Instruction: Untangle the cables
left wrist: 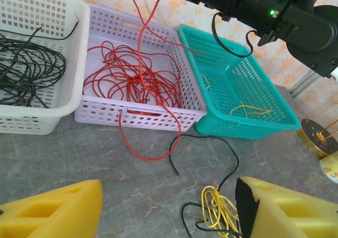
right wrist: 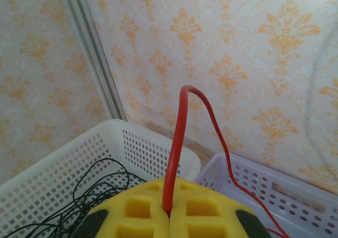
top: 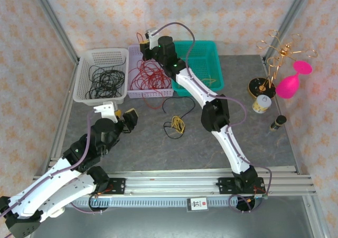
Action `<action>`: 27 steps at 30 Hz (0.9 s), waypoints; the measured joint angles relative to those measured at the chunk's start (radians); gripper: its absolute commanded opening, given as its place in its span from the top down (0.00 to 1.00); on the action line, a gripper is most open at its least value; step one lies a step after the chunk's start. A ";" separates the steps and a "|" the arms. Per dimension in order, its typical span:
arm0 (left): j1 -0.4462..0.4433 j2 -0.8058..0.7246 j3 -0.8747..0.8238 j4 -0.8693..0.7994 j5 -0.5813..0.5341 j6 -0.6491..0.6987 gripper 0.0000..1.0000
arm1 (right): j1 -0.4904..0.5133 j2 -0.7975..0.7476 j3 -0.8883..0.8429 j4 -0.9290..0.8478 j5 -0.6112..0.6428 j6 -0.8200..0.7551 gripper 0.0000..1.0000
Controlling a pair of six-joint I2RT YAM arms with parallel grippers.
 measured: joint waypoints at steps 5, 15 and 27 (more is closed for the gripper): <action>0.000 -0.020 -0.028 0.008 0.000 -0.011 0.33 | 0.022 -0.069 0.000 -0.033 0.001 -0.025 1.00; 0.000 -0.112 -0.051 0.003 -0.012 -0.026 0.33 | 0.053 -0.407 0.005 -0.009 -0.097 0.032 1.00; 0.000 -0.182 -0.072 -0.031 -0.016 -0.053 0.34 | 0.047 -0.393 0.039 0.101 -0.042 0.043 1.00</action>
